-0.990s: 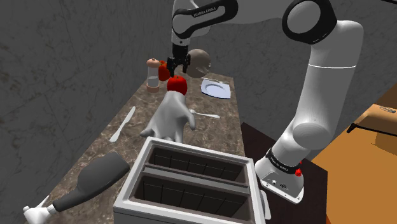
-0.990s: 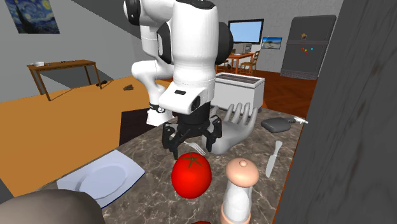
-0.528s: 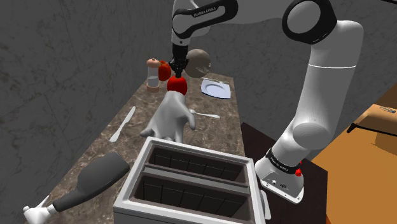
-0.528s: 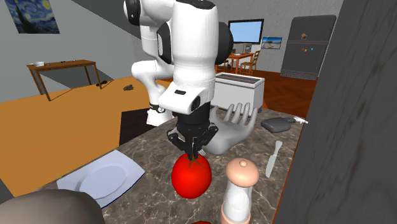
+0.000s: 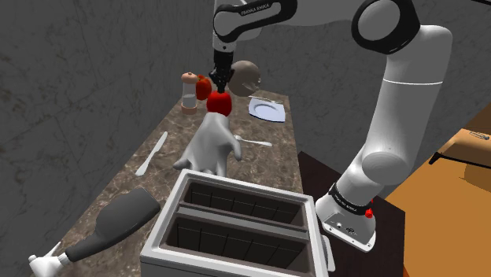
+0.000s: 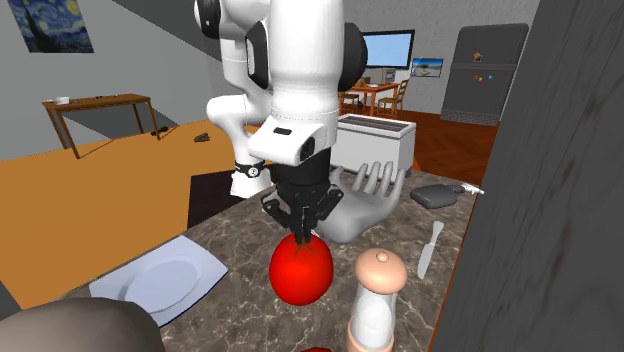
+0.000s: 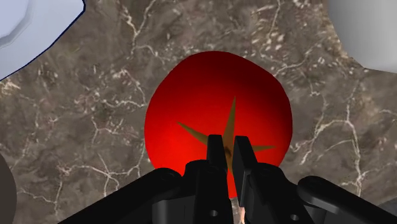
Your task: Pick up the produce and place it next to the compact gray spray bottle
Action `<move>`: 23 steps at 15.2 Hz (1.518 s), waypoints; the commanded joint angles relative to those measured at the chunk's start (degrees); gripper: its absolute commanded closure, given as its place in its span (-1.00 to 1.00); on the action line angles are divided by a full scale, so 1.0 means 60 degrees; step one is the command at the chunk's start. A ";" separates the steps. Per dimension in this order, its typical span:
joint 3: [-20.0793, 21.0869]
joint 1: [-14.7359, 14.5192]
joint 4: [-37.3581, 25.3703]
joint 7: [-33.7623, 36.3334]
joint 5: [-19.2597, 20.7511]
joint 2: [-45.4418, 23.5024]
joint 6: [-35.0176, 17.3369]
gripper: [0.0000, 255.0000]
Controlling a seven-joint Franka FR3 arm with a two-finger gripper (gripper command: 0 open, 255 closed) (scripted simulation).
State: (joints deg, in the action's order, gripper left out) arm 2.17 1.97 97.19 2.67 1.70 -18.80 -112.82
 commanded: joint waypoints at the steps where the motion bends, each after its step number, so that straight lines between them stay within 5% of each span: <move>1: 0.0001 0.0002 -0.0188 -0.0010 -0.0005 0.0042 0.0229 1.00; 23: 0.0013 -0.0012 -0.2609 -0.0061 -0.0032 0.0333 0.2940 1.00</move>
State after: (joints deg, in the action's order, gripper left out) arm 2.25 1.90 82.16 2.32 1.51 -16.98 -95.99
